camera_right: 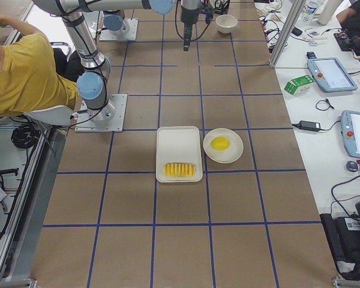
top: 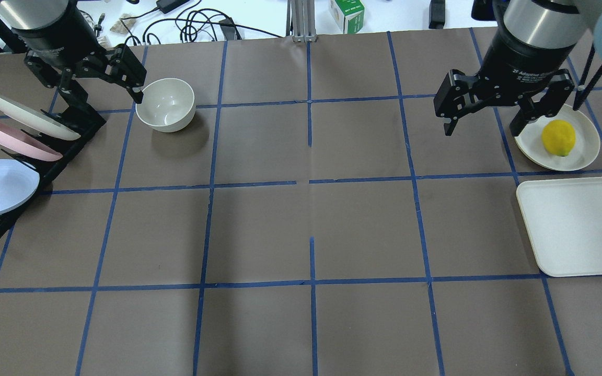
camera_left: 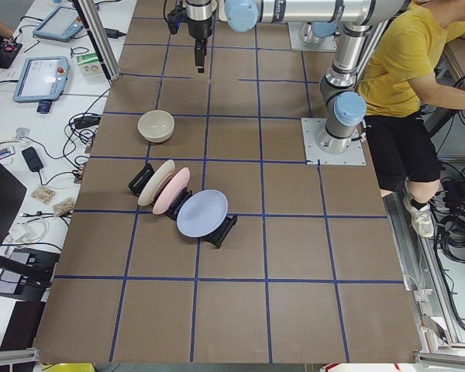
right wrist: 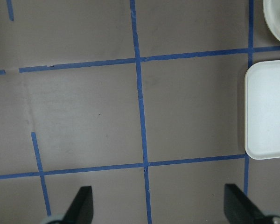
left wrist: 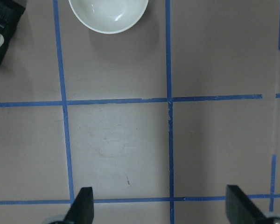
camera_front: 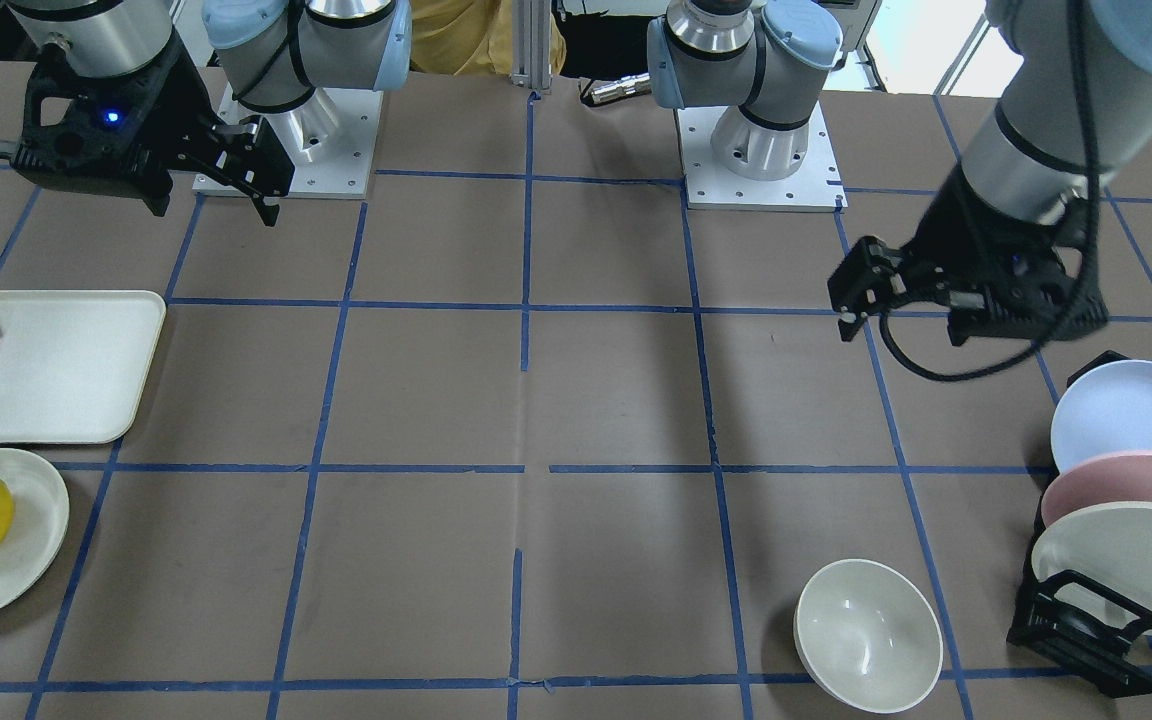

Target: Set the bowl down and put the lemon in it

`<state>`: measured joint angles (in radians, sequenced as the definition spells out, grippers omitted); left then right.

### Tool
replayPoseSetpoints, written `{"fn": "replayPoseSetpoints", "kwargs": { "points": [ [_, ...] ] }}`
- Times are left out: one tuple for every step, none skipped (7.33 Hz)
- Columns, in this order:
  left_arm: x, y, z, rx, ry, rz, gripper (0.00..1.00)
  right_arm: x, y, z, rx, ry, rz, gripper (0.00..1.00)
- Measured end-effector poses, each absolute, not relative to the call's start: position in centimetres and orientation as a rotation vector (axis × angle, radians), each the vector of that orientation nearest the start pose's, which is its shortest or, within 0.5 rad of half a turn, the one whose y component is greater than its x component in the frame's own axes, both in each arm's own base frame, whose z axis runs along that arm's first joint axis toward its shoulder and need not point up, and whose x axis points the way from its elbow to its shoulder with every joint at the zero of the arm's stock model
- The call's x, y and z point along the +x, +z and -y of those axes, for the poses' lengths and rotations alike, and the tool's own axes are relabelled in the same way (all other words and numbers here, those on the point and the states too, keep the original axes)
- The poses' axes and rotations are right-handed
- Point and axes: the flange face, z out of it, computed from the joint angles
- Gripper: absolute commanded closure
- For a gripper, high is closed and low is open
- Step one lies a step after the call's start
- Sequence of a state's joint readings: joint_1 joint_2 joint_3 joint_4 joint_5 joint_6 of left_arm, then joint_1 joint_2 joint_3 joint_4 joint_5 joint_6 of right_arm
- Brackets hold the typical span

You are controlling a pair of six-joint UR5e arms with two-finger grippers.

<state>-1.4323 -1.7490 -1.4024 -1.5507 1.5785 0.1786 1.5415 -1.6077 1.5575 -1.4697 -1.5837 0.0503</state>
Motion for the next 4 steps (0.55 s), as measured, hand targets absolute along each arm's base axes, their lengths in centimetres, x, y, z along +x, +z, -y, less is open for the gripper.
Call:
{"fn": "replayPoseSetpoints", "kwargs": {
  "points": [
    [-2.4, 45.3, 62.0, 0.033, 0.009, -3.161, 0.00, 10.6, 50.0, 48.5, 0.149, 0.037, -3.154, 0.00],
    [0.0, 42.3, 65.7, 0.010, 0.020, -3.192, 0.00, 8.6, 49.5, 49.8, 0.200, 0.017, -3.154, 0.00],
    [1.7, 39.2, 69.0, 0.026, 0.002, -3.204, 0.00, 5.9, 48.7, 50.9, 0.275, 0.025, -3.147, 0.00],
    [2.8, 35.8, 71.7, 0.063, -0.032, -3.203, 0.00, 2.8, 47.2, 52.2, 0.331, 0.060, -3.137, 0.00]
  ]
}}
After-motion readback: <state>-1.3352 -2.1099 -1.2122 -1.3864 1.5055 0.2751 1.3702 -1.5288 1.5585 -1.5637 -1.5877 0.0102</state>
